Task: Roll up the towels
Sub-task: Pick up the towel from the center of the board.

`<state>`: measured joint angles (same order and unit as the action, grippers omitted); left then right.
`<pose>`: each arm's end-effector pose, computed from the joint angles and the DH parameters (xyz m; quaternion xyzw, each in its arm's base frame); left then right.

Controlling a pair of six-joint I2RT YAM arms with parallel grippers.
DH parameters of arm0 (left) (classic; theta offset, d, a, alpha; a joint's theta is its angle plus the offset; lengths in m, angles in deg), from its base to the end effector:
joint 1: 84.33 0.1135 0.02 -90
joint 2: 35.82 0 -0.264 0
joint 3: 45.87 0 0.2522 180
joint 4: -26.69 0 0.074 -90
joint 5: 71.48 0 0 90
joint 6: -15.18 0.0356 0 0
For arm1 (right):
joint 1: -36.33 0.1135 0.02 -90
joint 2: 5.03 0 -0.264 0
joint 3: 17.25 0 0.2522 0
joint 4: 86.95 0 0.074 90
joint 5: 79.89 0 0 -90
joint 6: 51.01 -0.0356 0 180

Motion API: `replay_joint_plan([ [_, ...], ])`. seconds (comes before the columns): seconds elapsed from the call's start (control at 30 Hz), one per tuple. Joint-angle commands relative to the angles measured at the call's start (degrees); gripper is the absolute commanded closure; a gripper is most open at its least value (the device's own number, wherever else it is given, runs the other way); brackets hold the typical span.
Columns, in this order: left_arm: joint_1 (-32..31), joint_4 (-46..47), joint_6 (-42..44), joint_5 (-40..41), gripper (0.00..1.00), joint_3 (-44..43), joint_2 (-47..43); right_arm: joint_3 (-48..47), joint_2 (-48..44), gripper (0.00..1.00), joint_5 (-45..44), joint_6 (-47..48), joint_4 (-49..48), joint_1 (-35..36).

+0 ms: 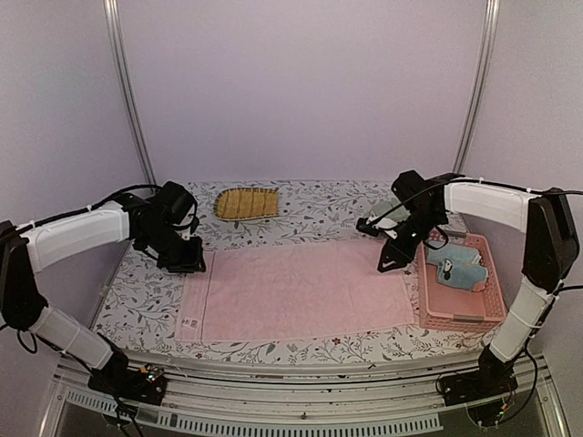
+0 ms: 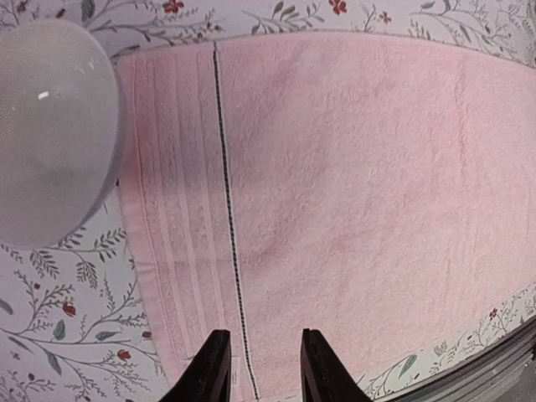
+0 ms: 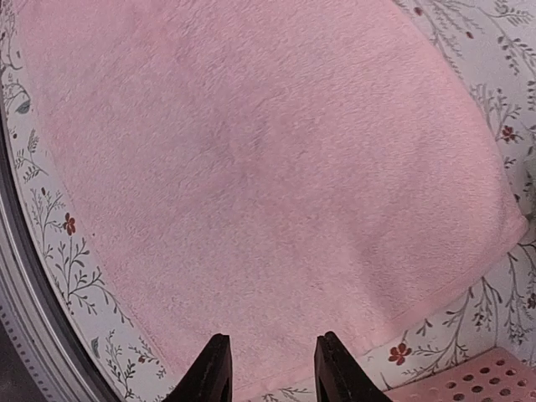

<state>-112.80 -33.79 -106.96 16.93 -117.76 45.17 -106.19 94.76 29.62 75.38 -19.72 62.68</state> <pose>0.2333 -0.1276 0.2317 -0.0291 0.9836 -0.1012 0.1461 0.2947 0.1593 0.2209 -0.5253 0.8278 0.1589 0.1167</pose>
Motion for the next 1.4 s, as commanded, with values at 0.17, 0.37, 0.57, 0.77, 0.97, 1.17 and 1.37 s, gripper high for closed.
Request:
replay_joint_plan([
  [0.17,3.05,14.25,10.32,2.96,0.69,-5.36,9.55,-11.36,9.20,0.67,-1.76,-9.07,-5.59,-12.39],
  [0.37,3.34,19.33,10.71,4.11,0.68,-10.52,21.38,-15.07,14.04,0.68,-1.71,-10.84,-7.28,-13.25],
  [0.57,5.20,19.20,10.14,5.53,0.70,-12.00,26.75,-15.29,15.73,0.68,-2.86,-11.24,-7.96,-13.25],
  [0.77,9.22,19.56,10.16,7.11,0.70,-7.71,22.69,-15.22,16.96,0.67,-3.72,-11.07,-8.57,-13.25],
  [0.97,14.98,19.96,10.52,7.05,0.70,-5.25,21.73,-17.17,19.93,0.67,-4.98,-11.54,-8.52,-13.27],
  [1.17,17.19,21.33,10.41,6.39,0.68,-5.50,22.39,-19.04,21.68,0.67,-6.91,-12.48,-8.93,-13.49],
  [1.37,17.17,21.79,10.08,5.35,0.62,-8.26,26.04,-21.38,23.73,0.64,-5.09,-14.46,-8.44,-14.64],
])
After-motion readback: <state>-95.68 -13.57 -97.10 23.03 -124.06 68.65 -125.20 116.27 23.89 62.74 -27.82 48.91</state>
